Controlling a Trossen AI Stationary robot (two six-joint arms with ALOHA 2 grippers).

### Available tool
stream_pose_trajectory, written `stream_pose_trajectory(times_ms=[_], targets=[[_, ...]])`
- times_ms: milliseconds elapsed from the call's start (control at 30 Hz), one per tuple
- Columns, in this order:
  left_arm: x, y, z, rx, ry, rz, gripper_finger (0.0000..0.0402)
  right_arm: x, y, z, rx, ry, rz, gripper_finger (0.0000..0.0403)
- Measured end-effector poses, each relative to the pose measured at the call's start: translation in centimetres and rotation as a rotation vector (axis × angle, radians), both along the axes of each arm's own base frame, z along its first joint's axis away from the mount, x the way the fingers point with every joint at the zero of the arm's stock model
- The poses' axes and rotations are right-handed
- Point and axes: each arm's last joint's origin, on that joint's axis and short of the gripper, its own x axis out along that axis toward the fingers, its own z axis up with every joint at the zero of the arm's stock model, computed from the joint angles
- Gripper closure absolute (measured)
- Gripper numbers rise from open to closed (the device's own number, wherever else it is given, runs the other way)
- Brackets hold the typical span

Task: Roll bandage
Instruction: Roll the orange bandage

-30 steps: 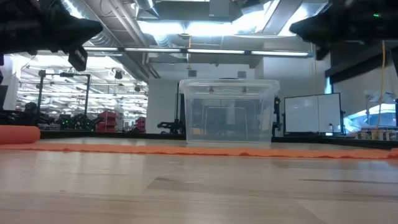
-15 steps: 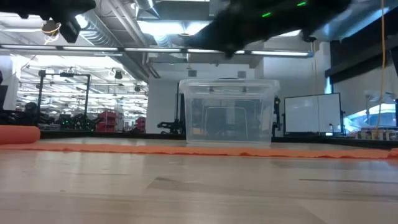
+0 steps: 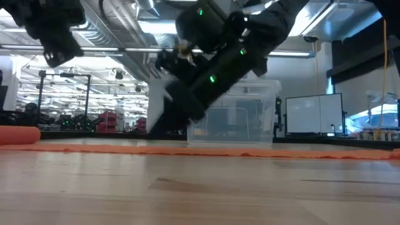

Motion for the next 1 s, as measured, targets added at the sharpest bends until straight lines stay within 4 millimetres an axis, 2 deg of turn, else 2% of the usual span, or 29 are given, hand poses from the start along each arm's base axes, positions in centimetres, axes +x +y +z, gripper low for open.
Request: stream_pose_trajectory(times_ms=[300, 567, 667, 833, 1000], targets=[[0.8, 0.1, -0.6, 0.005, 0.065, -0.012, 0.0399, -1.5, -0.2, -0.7, -0.023, 0.215, -0.023, 0.0391], [0.9, 0.1, -1.1, -0.018, 0.097, 0.005, 0.0398, -5.2, 0.1, 1.8, -0.076, 0.497, -0.005, 0.0394], [0.9, 0.1, -1.5, -0.023, 0.107, 0.009, 0.0398, -6.1, 0.0, 2.8, -0.062, 0.533, -0.011, 0.0398], [0.9, 0.1, -1.6, -0.023, 0.110, 0.008, 0.0398, -4.2, 0.4, 5.1, 0.047, 0.266, -0.050, 0.0389], [0.9, 0.1, -1.6, -0.028, 0.117, 0.012, 0.0398, -0.9, 0.8, 6.3, 0.105, -0.127, -0.032, 0.0341]])
